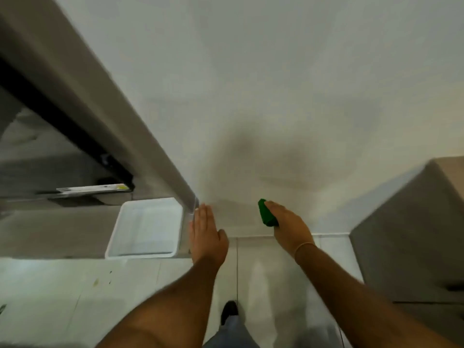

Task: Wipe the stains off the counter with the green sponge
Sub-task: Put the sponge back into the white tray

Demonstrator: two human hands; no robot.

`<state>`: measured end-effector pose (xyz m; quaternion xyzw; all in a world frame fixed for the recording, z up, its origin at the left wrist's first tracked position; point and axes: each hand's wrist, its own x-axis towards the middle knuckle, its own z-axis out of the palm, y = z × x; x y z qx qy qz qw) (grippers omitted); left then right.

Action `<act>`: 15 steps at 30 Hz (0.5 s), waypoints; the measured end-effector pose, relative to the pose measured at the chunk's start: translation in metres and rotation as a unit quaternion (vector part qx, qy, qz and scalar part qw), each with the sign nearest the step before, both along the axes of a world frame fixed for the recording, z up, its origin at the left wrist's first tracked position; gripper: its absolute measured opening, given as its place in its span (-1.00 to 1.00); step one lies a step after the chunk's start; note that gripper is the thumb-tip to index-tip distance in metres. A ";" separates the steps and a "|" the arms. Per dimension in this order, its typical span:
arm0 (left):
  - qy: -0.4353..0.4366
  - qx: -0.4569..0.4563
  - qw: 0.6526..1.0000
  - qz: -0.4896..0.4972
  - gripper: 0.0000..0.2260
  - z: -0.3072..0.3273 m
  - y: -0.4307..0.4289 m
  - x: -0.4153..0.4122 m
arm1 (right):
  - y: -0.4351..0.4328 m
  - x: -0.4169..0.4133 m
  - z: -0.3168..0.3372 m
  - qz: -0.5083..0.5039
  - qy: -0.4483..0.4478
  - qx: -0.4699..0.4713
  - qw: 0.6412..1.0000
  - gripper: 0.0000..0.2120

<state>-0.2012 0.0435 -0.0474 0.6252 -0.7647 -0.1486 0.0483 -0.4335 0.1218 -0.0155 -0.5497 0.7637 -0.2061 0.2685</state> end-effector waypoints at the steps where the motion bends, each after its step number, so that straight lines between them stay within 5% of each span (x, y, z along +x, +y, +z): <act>1: -0.004 -0.003 1.000 0.021 -0.29 -0.004 -0.007 0.028 | -0.015 0.027 -0.004 0.027 -0.007 0.018 0.999 -0.34; 10: 0.007 0.008 0.996 0.087 -0.29 -0.037 -0.047 0.190 | -0.155 0.251 -0.031 0.146 -0.100 0.139 0.974 -0.47; 15: 0.017 0.014 0.994 0.104 -0.31 -0.048 -0.065 0.233 | -0.230 0.315 -0.051 0.131 -0.049 0.150 0.979 -0.49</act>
